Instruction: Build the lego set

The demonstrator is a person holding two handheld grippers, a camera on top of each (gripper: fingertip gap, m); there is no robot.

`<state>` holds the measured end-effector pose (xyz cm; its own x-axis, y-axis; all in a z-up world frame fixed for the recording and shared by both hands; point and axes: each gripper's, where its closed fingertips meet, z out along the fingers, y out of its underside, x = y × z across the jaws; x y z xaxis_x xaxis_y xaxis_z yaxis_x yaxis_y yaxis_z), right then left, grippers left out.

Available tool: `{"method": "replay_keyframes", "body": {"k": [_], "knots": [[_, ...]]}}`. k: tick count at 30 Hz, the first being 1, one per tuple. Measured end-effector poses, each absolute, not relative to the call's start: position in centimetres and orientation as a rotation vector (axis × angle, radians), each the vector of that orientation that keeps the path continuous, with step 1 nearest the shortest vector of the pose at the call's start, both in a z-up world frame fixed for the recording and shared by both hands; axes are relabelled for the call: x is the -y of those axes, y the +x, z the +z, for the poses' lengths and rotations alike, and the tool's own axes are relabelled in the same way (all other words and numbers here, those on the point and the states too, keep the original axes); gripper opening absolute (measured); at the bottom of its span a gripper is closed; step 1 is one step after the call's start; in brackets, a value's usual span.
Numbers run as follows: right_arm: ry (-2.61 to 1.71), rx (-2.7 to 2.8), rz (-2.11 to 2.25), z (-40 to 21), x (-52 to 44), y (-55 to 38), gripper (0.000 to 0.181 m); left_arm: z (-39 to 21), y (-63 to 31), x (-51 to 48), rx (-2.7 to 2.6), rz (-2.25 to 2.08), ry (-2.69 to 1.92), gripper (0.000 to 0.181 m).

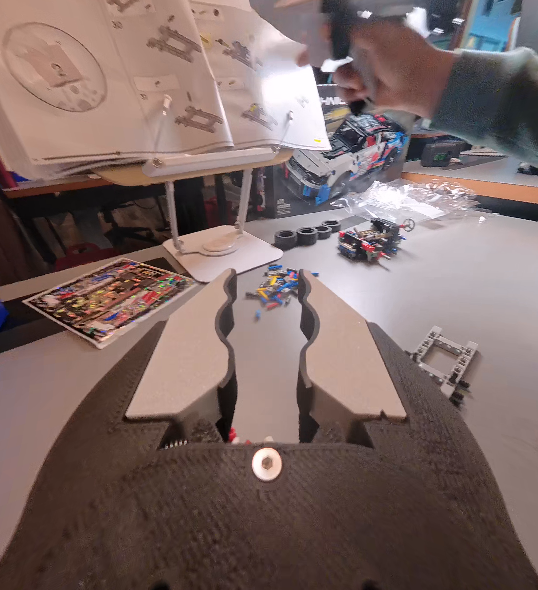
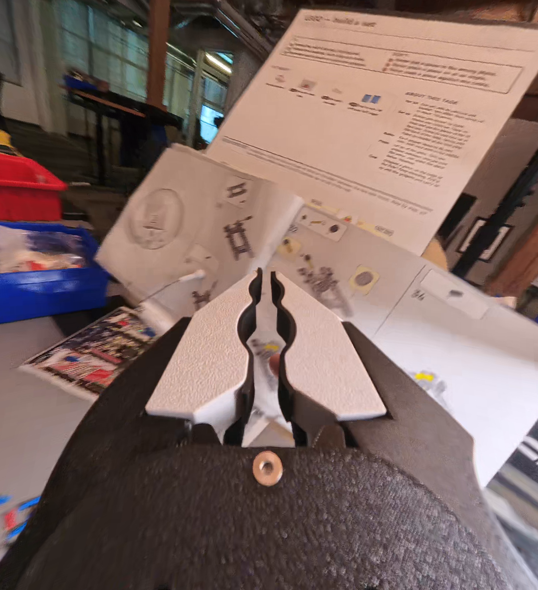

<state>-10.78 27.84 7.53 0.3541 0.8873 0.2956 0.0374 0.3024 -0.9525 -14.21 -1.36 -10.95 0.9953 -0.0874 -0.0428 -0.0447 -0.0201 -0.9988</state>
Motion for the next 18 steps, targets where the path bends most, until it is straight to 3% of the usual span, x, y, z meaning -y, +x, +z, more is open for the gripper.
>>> {"method": "replay_keyframes", "body": {"k": [1,12,18], "knots": [[-1.112,1.075,0.778,6.7,-25.8,-9.6,0.005,-10.7,-14.8,1.6,-0.095,-0.008,-1.587,0.035],[-1.330,1.181,0.978,-9.0,-10.0,4.2,0.014,-7.5,-19.7,5.3,0.017,0.162,-1.518,0.021],[-1.328,1.153,0.938,-12.4,-8.2,5.9,0.023,-6.8,-20.6,6.6,0.056,0.207,-1.490,0.020]]}}
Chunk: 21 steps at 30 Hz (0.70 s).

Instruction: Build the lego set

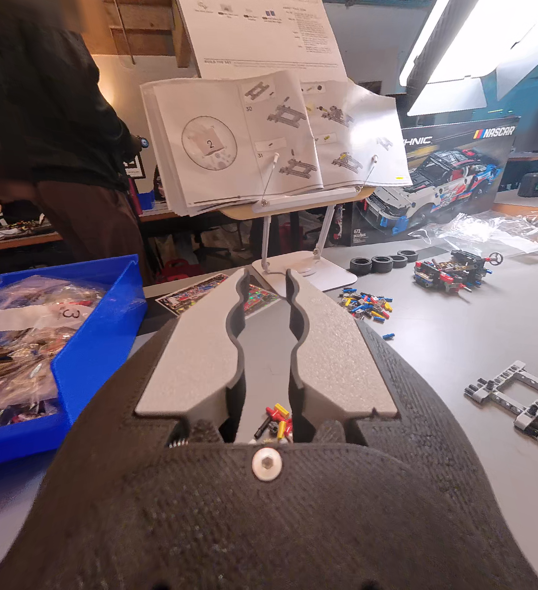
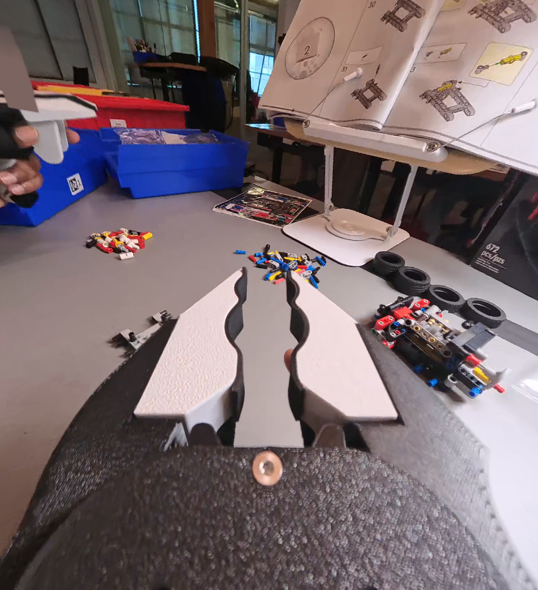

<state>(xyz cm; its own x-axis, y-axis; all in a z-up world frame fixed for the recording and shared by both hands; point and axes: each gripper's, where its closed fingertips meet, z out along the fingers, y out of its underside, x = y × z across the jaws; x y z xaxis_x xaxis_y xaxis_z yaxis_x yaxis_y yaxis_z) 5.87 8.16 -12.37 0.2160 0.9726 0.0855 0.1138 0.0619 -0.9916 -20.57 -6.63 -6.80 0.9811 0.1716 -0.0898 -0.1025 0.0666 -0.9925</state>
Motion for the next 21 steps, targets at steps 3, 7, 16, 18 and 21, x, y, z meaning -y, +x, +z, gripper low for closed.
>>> {"method": "replay_keyframes", "body": {"k": [3,7,16,18,21], "knots": [[-1.294,1.166,0.922,-12.2,-8.2,5.7,0.027,-6.3,-21.4,7.5,0.070,0.249,-1.476,0.020],[-1.263,1.200,0.909,-12.8,-7.8,5.9,0.024,-5.8,-23.0,9.1,0.104,0.296,-1.472,0.019],[-1.248,1.233,0.892,-13.7,-7.4,5.4,0.013,-10.6,-22.7,10.0,0.032,0.217,-1.781,0.016],[-1.237,1.249,0.878,-13.8,-7.2,5.2,0.011,-12.6,-22.3,10.1,0.003,0.194,-1.898,0.015],[-1.227,1.266,0.858,-14.0,-7.0,5.1,0.009,-13.9,-21.7,10.2,-0.028,0.214,-1.970,0.013]]}}
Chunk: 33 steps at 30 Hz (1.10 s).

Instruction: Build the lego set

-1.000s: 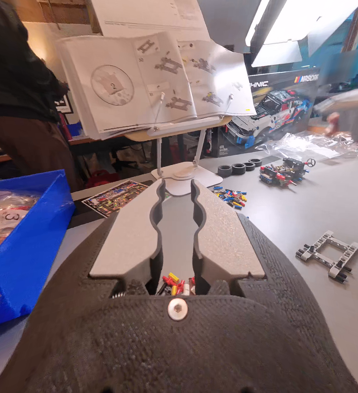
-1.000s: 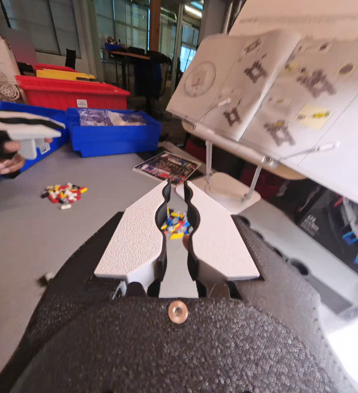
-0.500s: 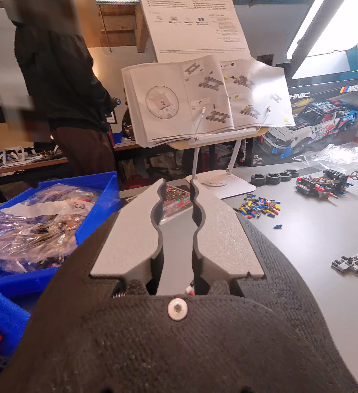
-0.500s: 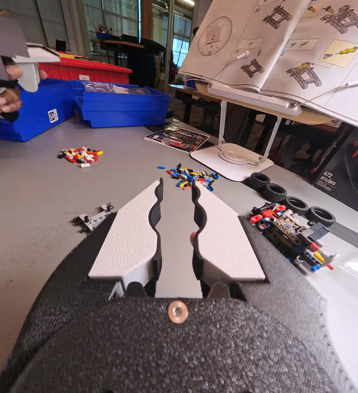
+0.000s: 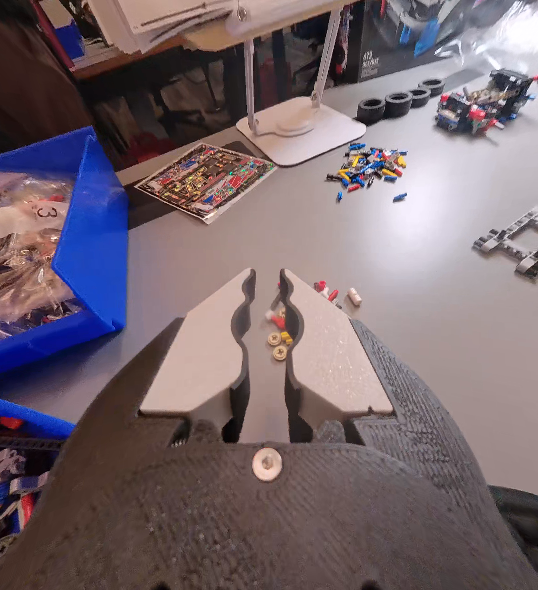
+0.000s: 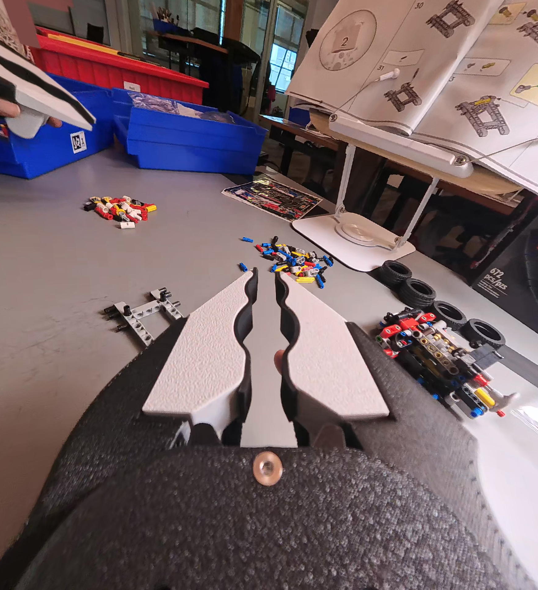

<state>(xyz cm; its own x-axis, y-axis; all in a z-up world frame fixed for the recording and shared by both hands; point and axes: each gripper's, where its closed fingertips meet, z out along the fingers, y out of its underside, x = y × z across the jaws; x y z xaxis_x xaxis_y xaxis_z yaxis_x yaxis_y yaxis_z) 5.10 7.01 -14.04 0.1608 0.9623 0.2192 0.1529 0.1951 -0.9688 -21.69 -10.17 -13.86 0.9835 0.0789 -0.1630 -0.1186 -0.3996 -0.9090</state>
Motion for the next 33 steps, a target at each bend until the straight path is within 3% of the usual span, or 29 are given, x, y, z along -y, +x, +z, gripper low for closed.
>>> {"method": "replay_keyframes", "body": {"k": [9,13,20,33], "knots": [[-1.214,1.269,0.841,-13.7,-6.6,5.1,0.005,-17.9,-20.6,8.9,-0.242,0.287,-2.295,0.011],[-1.199,1.285,0.809,-13.7,-6.5,5.2,0.004,-19.5,-20.7,8.4,-0.572,0.465,-2.494,0.005],[-1.203,1.272,0.827,-13.2,-6.7,5.7,0.003,-21.1,-20.0,7.8,-1.083,0.198,-2.601,0.018],[-1.225,1.263,0.832,-13.2,-7.4,6.2,0.003,-23.2,-21.3,6.8,-1.335,0.034,-2.642,0.013]]}}
